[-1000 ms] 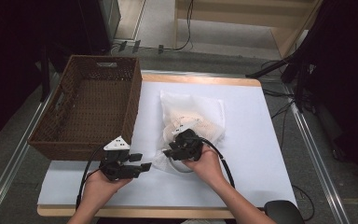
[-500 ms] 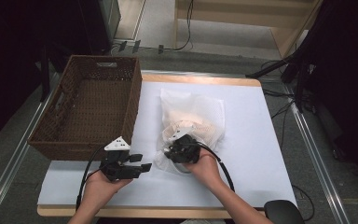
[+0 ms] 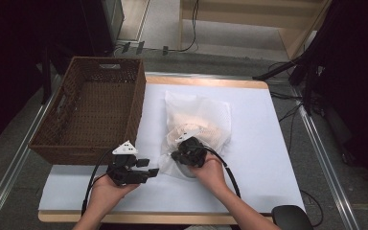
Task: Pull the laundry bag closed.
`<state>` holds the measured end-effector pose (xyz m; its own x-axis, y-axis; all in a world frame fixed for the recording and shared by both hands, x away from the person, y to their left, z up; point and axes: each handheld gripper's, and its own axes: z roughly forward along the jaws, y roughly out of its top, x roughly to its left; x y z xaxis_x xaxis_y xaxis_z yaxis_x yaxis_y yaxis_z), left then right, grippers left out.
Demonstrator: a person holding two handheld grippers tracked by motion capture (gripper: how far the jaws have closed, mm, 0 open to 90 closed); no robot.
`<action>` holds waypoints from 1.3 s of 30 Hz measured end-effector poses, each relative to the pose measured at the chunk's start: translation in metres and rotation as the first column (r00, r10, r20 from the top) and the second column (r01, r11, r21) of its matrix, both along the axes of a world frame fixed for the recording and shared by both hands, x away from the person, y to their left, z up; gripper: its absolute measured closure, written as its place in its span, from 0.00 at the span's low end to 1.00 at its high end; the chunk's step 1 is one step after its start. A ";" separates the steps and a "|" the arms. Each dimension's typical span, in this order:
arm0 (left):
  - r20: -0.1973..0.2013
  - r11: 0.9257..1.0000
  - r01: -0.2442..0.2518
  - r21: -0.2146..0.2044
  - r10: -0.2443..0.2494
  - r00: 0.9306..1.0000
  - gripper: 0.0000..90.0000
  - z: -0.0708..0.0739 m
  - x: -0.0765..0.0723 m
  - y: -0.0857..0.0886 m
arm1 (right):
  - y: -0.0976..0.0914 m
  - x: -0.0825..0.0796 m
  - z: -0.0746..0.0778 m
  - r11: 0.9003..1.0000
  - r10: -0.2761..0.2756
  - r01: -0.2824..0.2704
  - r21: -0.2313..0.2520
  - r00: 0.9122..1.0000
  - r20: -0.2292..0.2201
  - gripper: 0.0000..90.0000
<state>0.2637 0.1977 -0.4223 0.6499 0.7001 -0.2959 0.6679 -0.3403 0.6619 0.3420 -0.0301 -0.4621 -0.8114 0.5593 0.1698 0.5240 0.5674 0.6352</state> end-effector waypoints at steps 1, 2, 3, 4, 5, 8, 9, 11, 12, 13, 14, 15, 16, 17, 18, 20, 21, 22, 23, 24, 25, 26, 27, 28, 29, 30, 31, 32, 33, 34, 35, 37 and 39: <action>0.003 1.000 0.003 0.006 -0.003 1.000 0.49 0.000 0.000 -0.001 | -0.001 -0.001 0.002 1.000 -0.003 0.003 0.015 1.000 -0.001 1.00; 0.008 1.000 0.005 0.006 -0.005 1.000 0.50 0.000 0.000 -0.001 | -0.001 -0.001 0.005 1.000 0.000 0.000 0.021 1.000 0.001 1.00; 0.009 1.000 0.006 0.004 -0.006 1.000 0.50 0.000 0.000 -0.002 | -0.001 -0.001 0.007 1.000 0.003 -0.003 0.020 1.000 0.003 1.00; 0.009 1.000 0.006 0.007 -0.006 1.000 0.50 0.000 0.000 -0.002 | -0.001 -0.001 0.008 1.000 0.003 -0.003 0.021 1.000 0.005 1.00; 0.006 1.000 0.007 0.009 -0.007 1.000 0.50 -0.001 0.000 -0.003 | -0.002 -0.001 0.008 1.000 0.008 -0.008 0.021 1.000 0.003 1.00; 0.007 1.000 0.010 0.009 -0.010 1.000 0.50 -0.001 0.001 -0.003 | -0.002 0.000 0.006 1.000 0.002 -0.002 0.010 1.000 -0.012 1.00; 0.009 1.000 0.008 0.009 -0.008 1.000 0.50 -0.001 0.001 -0.003 | -0.002 0.000 0.005 1.000 0.002 -0.002 0.008 1.000 -0.006 1.00; 0.008 1.000 0.007 0.009 -0.007 1.000 0.50 -0.001 0.001 -0.003 | -0.003 -0.001 0.006 1.000 0.003 -0.003 0.015 1.000 -0.007 1.00; 0.012 1.000 0.005 0.009 -0.005 1.000 0.50 -0.001 0.002 -0.004 | -0.003 -0.002 0.008 1.000 0.002 -0.002 0.018 1.000 -0.001 1.00; 0.012 1.000 0.002 0.011 -0.002 1.000 0.50 -0.002 0.003 -0.004 | -0.004 -0.002 0.009 1.000 0.004 -0.004 0.020 1.000 -0.001 1.00; 0.008 1.000 0.003 0.014 -0.003 1.000 0.50 -0.002 0.004 -0.004 | -0.005 -0.002 0.010 1.000 -0.004 0.004 0.024 1.000 -0.009 1.00; 0.006 1.000 0.001 0.015 -0.001 1.000 0.50 -0.003 0.005 -0.005 | -0.006 -0.003 0.011 1.000 -0.010 0.010 0.027 1.000 -0.012 1.00; 0.007 1.000 0.004 0.013 -0.004 1.000 0.50 -0.003 0.005 -0.005 | -0.006 -0.004 0.013 1.000 -0.008 0.008 0.021 1.000 -0.008 1.00; 0.008 1.000 0.004 0.019 -0.004 1.000 0.50 -0.003 0.005 -0.005 | -0.007 -0.005 0.014 1.000 -0.009 0.010 0.015 1.000 -0.011 0.94; 0.010 1.000 0.005 0.022 -0.006 1.000 0.50 -0.003 0.005 -0.005 | -0.008 -0.006 0.015 1.000 -0.001 0.001 0.025 1.000 -0.010 0.92; 0.014 1.000 0.001 0.017 -0.002 1.000 0.50 -0.002 0.005 -0.004 | -0.009 -0.010 0.020 1.000 0.000 0.000 0.031 1.000 -0.014 0.87; 0.014 1.000 0.005 0.016 -0.005 1.000 0.50 -0.001 0.006 -0.004 | -0.009 -0.011 0.021 0.999 0.007 -0.006 0.034 1.000 -0.014 0.86; 0.018 1.000 0.003 0.019 -0.004 1.000 0.50 -0.001 0.006 -0.004 | -0.010 -0.013 0.022 0.999 0.011 -0.010 0.038 1.000 -0.017 0.84; 0.020 1.000 0.003 0.020 -0.004 1.000 0.50 -0.001 0.005 -0.004 | -0.010 -0.015 0.022 0.999 0.015 -0.014 0.036 1.000 -0.023 0.82; 0.020 1.000 0.003 0.021 -0.004 1.000 0.50 -0.001 0.005 -0.004 | -0.010 -0.017 0.022 0.999 0.018 -0.017 0.034 0.999 -0.029 0.79; 0.022 1.000 0.002 0.019 -0.002 1.000 0.50 -0.001 0.005 -0.004 | -0.010 -0.018 0.020 0.999 0.027 -0.026 0.030 0.999 -0.030 0.75; 0.024 1.000 -0.001 0.017 0.000 1.000 0.50 -0.001 0.005 -0.004 | -0.010 -0.019 0.017 0.999 0.029 -0.028 0.022 0.999 -0.030 0.73; 0.024 1.000 -0.001 0.017 0.000 1.000 0.50 -0.001 0.005 -0.004 | -0.009 -0.019 0.015 1.000 0.023 -0.023 0.013 0.999 -0.043 0.71; 0.025 1.000 -0.001 0.018 0.001 1.000 0.50 0.000 0.005 -0.004 | -0.009 -0.019 0.012 1.000 0.015 -0.015 0.008 0.999 -0.051 0.69; 0.028 1.000 0.000 0.016 0.000 1.000 0.50 -0.001 0.005 -0.004 | -0.008 -0.019 0.010 1.000 0.012 -0.012 -0.001 0.998 -0.060 0.70; 0.029 1.000 0.000 0.018 0.000 1.000 0.50 0.000 0.005 -0.004 | -0.007 -0.018 0.007 1.000 0.013 -0.013 -0.004 0.997 -0.070 0.70; 0.029 1.000 -0.001 0.018 0.000 1.000 0.50 -0.001 0.005 -0.004 | -0.006 -0.016 0.006 1.000 0.015 -0.015 0.000 0.996 -0.083 0.74; 0.031 1.000 -0.002 0.018 0.001 1.000 0.50 -0.001 0.005 -0.005 | -0.004 -0.015 0.004 1.000 0.018 -0.018 0.004 0.995 -0.096 0.77; 0.029 1.000 -0.002 0.020 0.002 1.000 0.50 -0.001 0.005 -0.005 | -0.003 -0.015 0.003 1.000 0.017 -0.017 0.004 0.994 -0.106 0.81; 0.028 1.000 -0.001 0.023 0.000 1.000 0.50 -0.001 0.005 -0.005 | 0.000 -0.014 0.000 1.000 0.022 -0.021 0.008 0.992 -0.125 0.88; 0.028 1.000 0.001 0.023 -0.002 1.000 0.50 -0.001 0.006 -0.005 | 0.001 -0.013 0.000 1.000 0.024 -0.022 0.015 0.992 -0.126 0.94; 0.033 1.000 0.001 0.021 -0.002 0.999 0.50 -0.001 0.005 -0.005 | 0.001 -0.013 0.002 1.000 0.030 -0.028 0.012 0.994 -0.104 0.99; 0.033 1.000 -0.004 0.018 0.003 0.999 0.50 -0.001 0.006 -0.005 | 0.000 -0.015 0.007 0.999 0.037 -0.035 0.021 0.996 -0.085 0.99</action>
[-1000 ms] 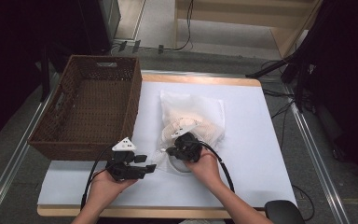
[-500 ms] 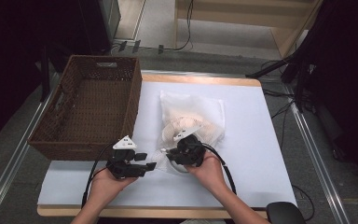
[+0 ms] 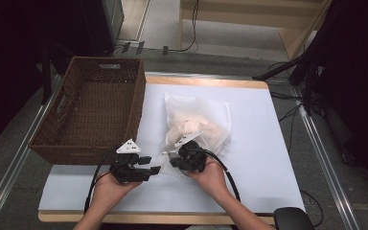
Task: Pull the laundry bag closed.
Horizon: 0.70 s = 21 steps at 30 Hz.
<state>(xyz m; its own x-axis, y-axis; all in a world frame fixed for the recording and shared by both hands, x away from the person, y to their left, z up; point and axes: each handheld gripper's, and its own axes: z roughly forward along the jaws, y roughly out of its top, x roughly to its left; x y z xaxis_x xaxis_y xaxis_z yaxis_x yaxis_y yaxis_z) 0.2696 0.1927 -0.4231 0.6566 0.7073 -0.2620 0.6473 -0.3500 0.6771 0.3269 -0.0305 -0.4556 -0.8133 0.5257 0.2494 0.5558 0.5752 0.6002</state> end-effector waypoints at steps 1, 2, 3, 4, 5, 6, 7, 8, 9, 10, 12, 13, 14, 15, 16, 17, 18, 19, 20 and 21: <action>0.002 1.000 0.001 -0.002 -0.001 1.000 0.50 0.000 0.000 0.000 | -0.002 -0.002 0.004 1.000 0.001 -0.001 0.009 1.000 0.012 1.00; -0.002 1.000 -0.002 0.004 0.002 1.000 0.51 -0.001 0.001 -0.001 | -0.002 -0.003 0.007 1.000 -0.001 0.001 0.018 1.000 0.016 1.00; -0.003 1.000 -0.003 0.000 0.003 1.000 0.51 -0.002 0.002 -0.002 | -0.004 -0.004 0.010 1.000 0.006 -0.007 0.030 1.000 0.029 1.00; -0.001 1.000 -0.003 0.006 0.003 1.000 0.51 -0.002 0.003 -0.003 | -0.004 -0.006 0.012 0.999 0.007 -0.008 0.038 0.999 0.036 1.00; -0.002 1.000 0.004 0.011 -0.004 1.000 0.51 -0.002 0.003 -0.004 | -0.005 -0.008 0.016 0.999 0.009 -0.011 0.040 0.999 0.041 1.00; -0.001 1.000 0.000 0.011 0.000 1.000 0.51 -0.003 0.004 -0.006 | -0.006 -0.010 0.018 0.999 0.011 -0.013 0.047 0.999 0.046 1.00; -0.002 1.000 0.001 0.014 -0.001 1.000 0.51 -0.002 0.004 -0.006 | -0.007 -0.011 0.020 0.998 0.019 -0.022 0.055 0.998 0.054 1.00; -0.002 1.000 0.005 0.013 -0.005 1.000 0.51 -0.003 0.005 -0.007 | -0.007 -0.012 0.022 0.998 0.016 -0.019 0.056 0.998 0.054 1.00; 0.002 1.000 0.006 0.017 -0.006 1.000 0.51 -0.003 0.006 -0.008 | -0.008 -0.014 0.025 0.998 0.021 -0.024 0.059 0.998 0.061 1.00; 0.000 1.000 0.006 0.016 -0.006 1.000 0.51 -0.003 0.007 -0.009 | -0.009 -0.015 0.026 0.998 0.025 -0.029 0.059 0.997 0.069 1.00; -0.009 1.000 0.009 0.012 -0.009 1.000 0.52 -0.004 0.010 -0.011 | -0.011 -0.018 0.029 0.997 0.026 -0.031 0.066 0.997 0.073 1.00; -0.008 1.000 0.006 0.012 -0.006 1.000 0.52 -0.005 0.011 -0.012 | -0.012 -0.019 0.030 0.997 0.028 -0.033 0.071 0.997 0.074 1.00; -0.010 1.000 0.009 0.015 -0.009 1.000 0.52 -0.006 0.013 -0.014 | -0.013 -0.020 0.031 0.997 0.027 -0.033 0.071 0.997 0.073 1.00; -0.016 1.000 0.012 0.019 -0.011 1.000 0.53 -0.006 0.015 -0.015 | -0.014 -0.020 0.031 0.997 0.028 -0.034 0.070 0.997 0.077 1.00; -0.020 1.000 0.016 0.021 -0.016 1.000 0.54 -0.008 0.017 -0.016 | -0.015 -0.020 0.032 0.997 0.027 -0.033 0.072 0.997 0.079 1.00; -0.026 1.000 0.020 0.019 -0.020 0.999 0.54 -0.009 0.018 -0.017 | -0.016 -0.021 0.032 0.997 0.022 -0.028 0.074 0.997 0.080 1.00; -0.039 0.999 0.023 0.022 -0.022 0.999 0.54 -0.010 0.020 -0.019 | -0.016 -0.021 0.032 0.997 0.021 -0.028 0.076 0.996 0.082 1.00; -0.050 0.999 0.030 0.020 -0.029 0.998 0.55 -0.012 0.022 -0.020 | -0.017 -0.021 0.033 0.997 0.019 -0.026 0.079 0.996 0.090 1.00; -0.055 0.999 0.036 0.021 -0.035 0.998 0.55 -0.013 0.024 -0.021 | -0.018 -0.022 0.033 0.997 0.016 -0.024 0.080 0.995 0.096 1.00; -0.054 0.999 0.042 0.020 -0.040 0.998 0.55 -0.014 0.025 -0.022 | -0.019 -0.022 0.034 0.996 0.014 -0.022 0.085 0.995 0.094 1.00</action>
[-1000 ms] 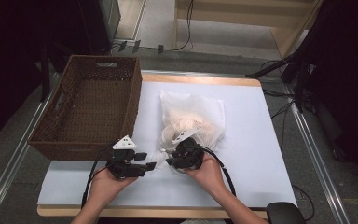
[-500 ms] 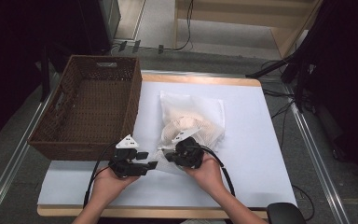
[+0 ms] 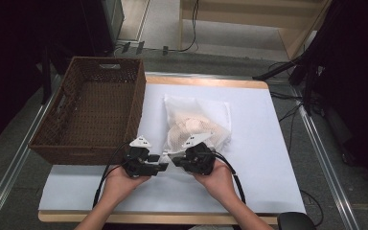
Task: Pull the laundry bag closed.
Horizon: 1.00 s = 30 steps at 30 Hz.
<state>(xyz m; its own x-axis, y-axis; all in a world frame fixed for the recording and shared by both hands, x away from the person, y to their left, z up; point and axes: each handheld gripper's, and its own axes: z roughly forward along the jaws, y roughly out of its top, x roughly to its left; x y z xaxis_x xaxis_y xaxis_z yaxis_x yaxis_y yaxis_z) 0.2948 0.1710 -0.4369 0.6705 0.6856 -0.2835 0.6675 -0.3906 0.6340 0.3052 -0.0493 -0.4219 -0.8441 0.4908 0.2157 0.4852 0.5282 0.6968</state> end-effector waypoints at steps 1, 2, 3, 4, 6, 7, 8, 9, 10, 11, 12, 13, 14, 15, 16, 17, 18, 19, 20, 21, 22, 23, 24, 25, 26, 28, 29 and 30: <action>-0.011 1.000 0.002 -0.011 -0.002 1.000 0.55 -0.001 0.003 -0.001 | -0.001 0.000 0.000 1.000 0.002 -0.002 0.001 1.000 0.002 1.00; -0.016 1.000 0.002 -0.019 -0.003 1.000 0.55 -0.002 0.005 -0.002 | -0.001 0.000 0.000 1.000 0.002 -0.002 0.000 1.000 0.004 1.00; -0.018 1.000 0.011 -0.021 -0.011 1.000 0.56 -0.003 0.007 -0.004 | -0.002 0.000 0.000 1.000 0.001 -0.001 -0.001 1.000 0.004 1.00; -0.022 1.000 0.015 -0.017 -0.016 1.000 0.57 -0.003 0.008 -0.005 | -0.003 0.000 0.000 1.000 -0.005 0.005 0.001 1.000 0.000 1.00; -0.033 0.999 0.025 -0.024 -0.026 0.999 0.61 -0.004 0.011 -0.007 | -0.004 0.000 0.000 1.000 -0.005 0.005 0.007 1.000 0.001 1.00; -0.042 0.999 0.028 -0.031 -0.029 0.999 0.62 -0.005 0.013 -0.008 | -0.005 -0.001 -0.001 1.000 -0.006 0.006 0.008 1.000 0.001 1.00; -0.050 0.999 0.032 -0.034 -0.034 0.998 0.63 -0.005 0.014 -0.008 | -0.005 -0.001 -0.001 1.000 -0.011 0.011 0.009 1.000 -0.002 1.00; -0.050 0.999 0.032 -0.034 -0.034 0.998 0.66 -0.005 0.014 -0.008 | -0.006 -0.001 -0.001 1.000 -0.008 0.008 0.008 1.000 -0.001 0.99; -0.060 0.998 0.048 -0.046 -0.051 0.997 0.71 -0.006 0.017 -0.011 | -0.007 -0.001 -0.002 1.000 -0.009 0.010 0.007 1.000 -0.001 0.99; -0.065 0.997 0.053 -0.052 -0.056 0.996 0.73 -0.006 0.018 -0.011 | -0.007 0.000 -0.002 1.000 -0.011 0.011 0.006 1.000 0.000 0.99; -0.066 0.997 0.057 -0.055 -0.061 0.996 0.78 -0.007 0.019 -0.012 | -0.008 0.000 -0.002 1.000 -0.019 0.019 0.008 1.000 -0.004 0.99; -0.070 0.996 0.062 -0.058 -0.066 0.995 0.81 -0.007 0.019 -0.013 | -0.008 0.000 -0.003 1.000 -0.018 0.018 0.012 1.000 -0.003 0.99; -0.066 0.997 0.064 -0.048 -0.067 0.996 0.86 -0.007 0.019 -0.013 | -0.009 0.000 -0.003 1.000 -0.022 0.022 0.011 1.000 -0.005 0.98; -0.060 0.997 0.065 -0.041 -0.067 0.996 0.91 -0.007 0.019 -0.014 | -0.010 0.000 -0.003 1.000 -0.025 0.025 0.009 1.000 -0.007 0.96; -0.056 0.998 0.063 -0.029 -0.065 0.996 0.95 -0.006 0.018 -0.014 | -0.010 0.000 -0.003 1.000 -0.024 0.024 0.008 1.000 -0.005 0.93; -0.054 0.998 0.059 -0.025 -0.060 0.997 0.97 -0.006 0.018 -0.013 | -0.011 0.000 -0.002 1.000 -0.025 0.025 0.005 1.000 -0.001 0.91; -0.052 0.998 0.058 -0.022 -0.059 0.997 0.98 -0.006 0.018 -0.013 | -0.011 0.000 -0.001 1.000 -0.024 0.024 0.006 1.000 0.005 0.88; -0.050 0.998 0.054 -0.019 -0.055 0.997 0.98 -0.006 0.018 -0.012 | -0.012 -0.001 0.002 1.000 -0.027 0.027 0.007 1.000 0.010 0.86; -0.044 0.998 0.054 -0.012 -0.055 0.998 0.99 -0.005 0.018 -0.011 | -0.012 -0.001 0.004 1.000 -0.029 0.029 0.010 0.999 0.021 0.84; -0.041 0.999 0.052 -0.009 -0.052 0.998 0.99 -0.004 0.017 -0.011 | -0.012 -0.002 0.007 0.999 -0.028 0.028 0.015 0.999 0.032 0.84; -0.032 0.999 0.050 -0.007 -0.050 0.998 0.99 -0.004 0.016 -0.011 | -0.012 -0.002 0.010 0.999 -0.032 0.032 0.017 0.999 0.038 0.84; -0.028 0.999 0.047 0.001 -0.047 0.998 0.99 -0.003 0.015 -0.010 | -0.012 -0.002 0.013 0.999 -0.038 0.037 0.021 0.998 0.050 0.84; -0.022 0.999 0.047 0.004 -0.047 0.999 0.99 -0.002 0.015 -0.010 | -0.011 -0.002 0.017 0.999 -0.045 0.044 0.028 0.998 0.046 0.86; -0.017 0.999 0.041 0.008 -0.041 0.999 0.99 -0.002 0.013 -0.010 | -0.011 -0.001 0.019 0.999 -0.046 0.045 0.027 0.998 0.051 0.88; -0.014 0.999 0.039 0.010 -0.039 0.999 0.99 -0.001 0.012 -0.010 | -0.010 0.000 0.021 0.998 -0.047 0.046 0.031 0.998 0.050 0.92; -0.005 0.999 0.038 0.018 -0.038 0.999 0.99 0.000 0.010 -0.009 | -0.007 0.002 0.023 0.998 -0.050 0.049 0.030 0.997 0.051 0.95; -0.004 0.999 0.040 0.018 -0.040 0.999 0.99 0.000 0.009 -0.009 | -0.005 0.004 0.023 0.998 -0.051 0.050 0.029 0.997 0.050 0.97; -0.004 0.999 0.035 0.015 -0.035 0.999 0.99 0.000 0.008 -0.009 | -0.002 0.007 0.024 0.999 -0.049 0.048 0.020 0.997 0.053 0.98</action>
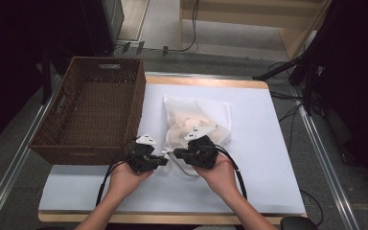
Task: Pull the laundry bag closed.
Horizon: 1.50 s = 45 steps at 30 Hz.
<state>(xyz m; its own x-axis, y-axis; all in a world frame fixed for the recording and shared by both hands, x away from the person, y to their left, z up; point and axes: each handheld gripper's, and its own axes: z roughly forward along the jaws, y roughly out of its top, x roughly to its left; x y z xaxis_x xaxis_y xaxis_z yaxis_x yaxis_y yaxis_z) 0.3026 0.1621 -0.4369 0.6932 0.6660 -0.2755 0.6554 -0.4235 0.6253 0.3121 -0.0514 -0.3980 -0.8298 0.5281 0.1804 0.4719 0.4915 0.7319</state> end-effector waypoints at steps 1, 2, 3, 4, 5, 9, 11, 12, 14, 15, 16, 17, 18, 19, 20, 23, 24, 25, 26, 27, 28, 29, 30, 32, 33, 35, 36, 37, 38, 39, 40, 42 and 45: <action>0.003 1.000 0.003 0.007 -0.003 1.000 0.99 0.001 -0.001 0.000 | 0.002 0.002 0.000 1.000 -0.001 0.001 -0.007 1.000 0.003 1.00; 0.007 1.000 -0.003 0.004 0.003 1.000 0.99 0.001 -0.002 0.001 | 0.005 0.005 0.001 1.000 -0.005 0.005 -0.008 1.000 -0.002 1.00; 0.009 1.000 -0.005 -0.002 0.005 1.000 0.99 0.002 -0.003 0.001 | 0.008 0.008 0.001 1.000 -0.009 0.009 -0.003 1.000 -0.017 1.00; 0.015 1.000 -0.009 -0.003 0.009 1.000 0.99 0.002 -0.004 0.001 | 0.010 0.011 0.001 1.000 -0.008 0.007 -0.006 1.000 -0.015 1.00; 0.018 1.000 -0.008 -0.001 0.008 1.000 0.99 0.003 -0.005 0.002 | 0.012 0.012 0.002 1.000 -0.010 0.009 -0.008 1.000 -0.020 1.00; 0.033 1.000 -0.013 0.004 0.012 0.999 0.99 0.003 -0.010 0.003 | 0.017 0.019 0.002 1.000 -0.008 0.008 0.002 1.000 -0.026 1.00; 0.040 1.000 -0.011 0.007 0.011 0.999 0.99 0.003 -0.011 0.003 | 0.022 0.021 0.002 1.000 -0.006 0.005 -0.003 1.000 -0.031 1.00; 0.049 1.000 -0.014 0.011 0.013 0.999 0.99 0.003 -0.013 0.003 | 0.024 0.022 0.001 1.000 -0.002 0.002 -0.005 0.999 -0.035 1.00; 0.057 1.000 -0.018 0.016 0.017 0.998 0.99 0.003 -0.015 0.003 | 0.030 0.025 -0.003 1.000 0.004 -0.005 -0.010 0.999 -0.054 1.00; 0.065 1.000 -0.015 0.020 0.014 0.998 0.99 0.004 -0.016 0.004 | 0.031 0.025 -0.004 1.000 0.004 -0.005 -0.010 0.998 -0.059 1.00; 0.069 1.000 -0.019 0.021 0.017 0.997 0.99 0.004 -0.017 0.004 | 0.034 0.026 -0.006 1.000 0.009 -0.010 -0.011 0.998 -0.064 1.00; 0.072 1.000 -0.022 0.020 0.020 0.997 0.99 0.004 -0.018 0.005 | 0.035 0.027 -0.007 1.000 0.013 -0.014 -0.011 0.998 -0.064 1.00; 0.075 1.000 -0.021 0.019 0.019 0.997 0.99 0.004 -0.019 0.006 | 0.037 0.027 -0.008 1.000 0.015 -0.016 -0.015 0.998 -0.064 1.00; 0.075 1.000 -0.024 0.018 0.023 0.997 0.99 0.004 -0.019 0.006 | 0.039 0.027 -0.009 1.000 0.012 -0.013 -0.019 0.997 -0.071 1.00; 0.078 0.999 -0.029 0.015 0.028 0.997 0.99 0.003 -0.020 0.007 | 0.040 0.027 -0.009 1.000 0.015 -0.016 -0.020 0.997 -0.070 1.00; 0.086 0.999 -0.033 0.012 0.032 0.996 0.99 0.004 -0.023 0.009 | 0.044 0.028 -0.012 1.000 0.020 -0.022 -0.016 0.997 -0.080 1.00; 0.089 0.999 -0.030 0.018 0.028 0.996 0.99 0.004 -0.023 0.009 | 0.046 0.029 -0.013 0.999 0.026 -0.027 -0.017 0.996 -0.081 1.00; 0.092 1.000 -0.026 0.007 0.025 0.995 0.99 0.004 -0.024 0.010 | 0.047 0.029 -0.014 0.999 0.026 -0.027 -0.019 0.996 -0.087 1.00; 0.098 1.000 -0.027 0.010 0.026 0.995 0.99 0.004 -0.025 0.010 | 0.049 0.030 -0.016 0.999 0.031 -0.032 -0.016 0.995 -0.097 1.00; 0.102 0.999 -0.031 0.010 0.029 0.994 0.99 0.005 -0.025 0.011 | 0.050 0.031 -0.017 0.999 0.039 -0.040 -0.012 0.994 -0.102 1.00; 0.102 0.999 -0.032 0.011 0.030 0.994 0.99 0.005 -0.026 0.012 | 0.051 0.031 -0.017 0.999 0.037 -0.038 -0.010 0.993 -0.108 1.00; 0.104 0.999 -0.032 0.005 0.032 0.994 0.99 0.005 -0.026 0.013 | 0.052 0.032 -0.018 0.999 0.041 -0.043 -0.011 0.993 -0.112 1.00; 0.107 0.999 -0.036 0.005 0.036 0.994 0.99 0.005 -0.027 0.013 | 0.053 0.033 -0.018 0.999 0.048 -0.049 -0.002 0.992 -0.118 1.00; 0.111 0.999 -0.039 0.008 0.038 0.993 0.99 0.005 -0.028 0.015 | 0.054 0.033 -0.019 0.998 0.060 -0.059 0.013 0.989 -0.134 1.00; 0.110 0.999 -0.041 0.007 0.040 0.993 0.99 0.004 -0.028 0.015 | 0.055 0.033 -0.019 0.998 0.062 -0.060 0.017 0.988 -0.139 1.00; 0.109 0.999 -0.046 0.014 0.044 0.993 0.99 0.004 -0.028 0.016 | 0.055 0.033 -0.019 0.996 0.082 -0.078 0.033 0.985 -0.149 1.00; 0.109 0.999 -0.046 0.015 0.044 0.993 0.99 0.004 -0.028 0.016 | 0.056 0.033 -0.019 0.996 0.083 -0.078 0.034 0.986 -0.147 1.00; 0.112 0.999 -0.050 0.015 0.048 0.993 0.99 0.003 -0.028 0.017 | 0.056 0.033 -0.018 0.996 0.087 -0.083 0.034 0.986 -0.145 1.00; 0.108 0.999 -0.052 0.015 0.050 0.993 0.99 0.003 -0.027 0.017 | 0.055 0.032 -0.018 0.996 0.090 -0.085 0.040 0.985 -0.149 1.00; 0.106 0.998 -0.058 0.019 0.056 0.993 0.99 0.003 -0.027 0.017 | 0.055 0.032 -0.017 0.995 0.097 -0.091 0.045 0.984 -0.151 1.00; 0.108 0.998 -0.059 0.015 0.057 0.993 0.99 0.002 -0.027 0.018 | 0.054 0.032 -0.017 0.994 0.102 -0.096 0.048 0.983 -0.153 1.00; 0.102 0.998 -0.068 0.011 0.067 0.993 0.99 0.003 -0.026 0.019 | 0.053 0.031 -0.015 0.994 0.106 -0.100 0.054 0.984 -0.145 1.00; 0.102 0.997 -0.081 0.008 0.080 0.992 0.99 0.003 -0.025 0.020 | 0.049 0.028 -0.012 0.993 0.108 -0.100 0.057 0.984 -0.143 1.00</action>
<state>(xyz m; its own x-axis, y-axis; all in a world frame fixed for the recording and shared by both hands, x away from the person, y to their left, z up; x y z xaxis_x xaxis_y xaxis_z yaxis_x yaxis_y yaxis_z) 0.2772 0.1821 -0.4344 0.6612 0.7236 -0.1979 0.6210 -0.3798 0.6856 0.3401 -0.0019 -0.4100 -0.8427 0.4277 0.3269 0.5234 0.5088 0.6835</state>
